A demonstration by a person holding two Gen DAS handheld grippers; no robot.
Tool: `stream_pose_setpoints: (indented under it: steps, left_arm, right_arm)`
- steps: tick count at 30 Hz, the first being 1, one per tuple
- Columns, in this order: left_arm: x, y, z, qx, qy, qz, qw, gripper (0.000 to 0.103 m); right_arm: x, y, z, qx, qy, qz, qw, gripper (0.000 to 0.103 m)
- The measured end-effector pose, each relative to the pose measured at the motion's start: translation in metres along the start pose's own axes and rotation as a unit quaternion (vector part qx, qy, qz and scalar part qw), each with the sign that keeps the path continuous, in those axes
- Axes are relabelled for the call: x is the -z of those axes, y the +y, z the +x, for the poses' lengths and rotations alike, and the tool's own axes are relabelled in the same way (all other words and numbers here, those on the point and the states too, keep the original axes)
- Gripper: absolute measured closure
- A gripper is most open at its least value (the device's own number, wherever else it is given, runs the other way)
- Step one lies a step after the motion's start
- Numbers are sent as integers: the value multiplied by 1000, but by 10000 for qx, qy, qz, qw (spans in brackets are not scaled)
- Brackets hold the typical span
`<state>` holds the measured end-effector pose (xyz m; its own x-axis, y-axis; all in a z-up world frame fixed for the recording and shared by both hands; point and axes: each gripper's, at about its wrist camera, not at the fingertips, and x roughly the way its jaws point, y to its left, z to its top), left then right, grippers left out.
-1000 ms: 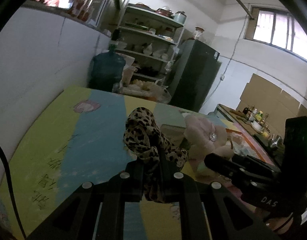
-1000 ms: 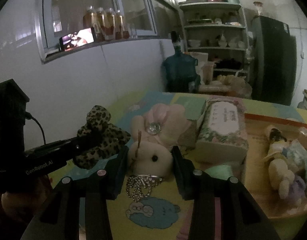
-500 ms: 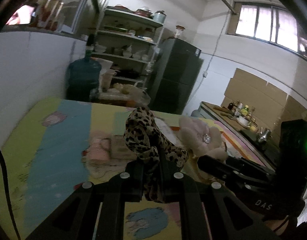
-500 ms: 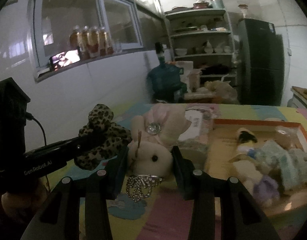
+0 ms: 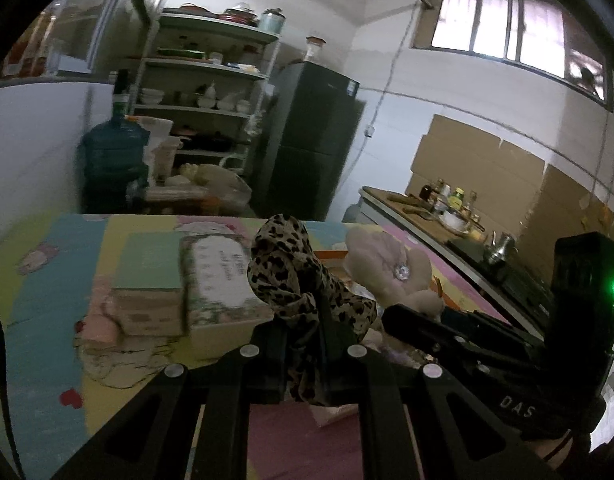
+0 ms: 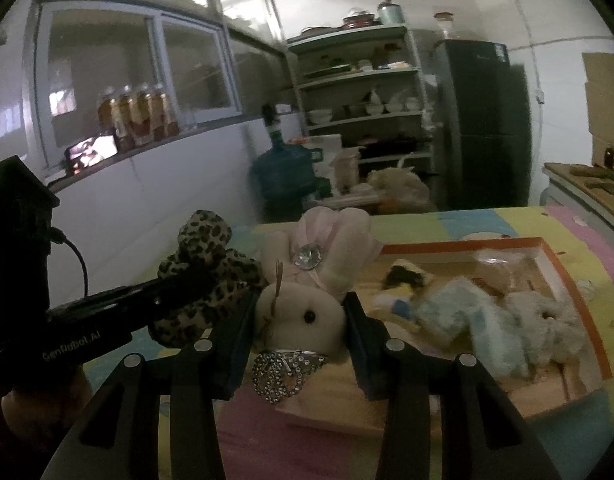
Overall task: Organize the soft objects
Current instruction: 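Carry the leopard cloth and white bunny toward the tray with both grippers, then lower the leopard cloth and white bunny into the tray with both grippers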
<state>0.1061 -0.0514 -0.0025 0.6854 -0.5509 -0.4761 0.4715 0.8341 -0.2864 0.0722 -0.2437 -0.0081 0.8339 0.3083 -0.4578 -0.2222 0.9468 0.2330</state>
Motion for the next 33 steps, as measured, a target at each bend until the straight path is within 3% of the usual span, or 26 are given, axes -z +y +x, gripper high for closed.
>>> stream_pose_setpoints:
  steps: [17, 33]
  left_arm:
    - [-10, -65, 67, 510, 371, 323, 9975, 91]
    - [-29, -96, 140, 643, 827, 362, 9938, 91]
  right_arm:
    - [4, -95, -42, 704, -324, 619, 9951, 59]
    - [5, -160, -50, 1103, -324, 893, 9893, 59]
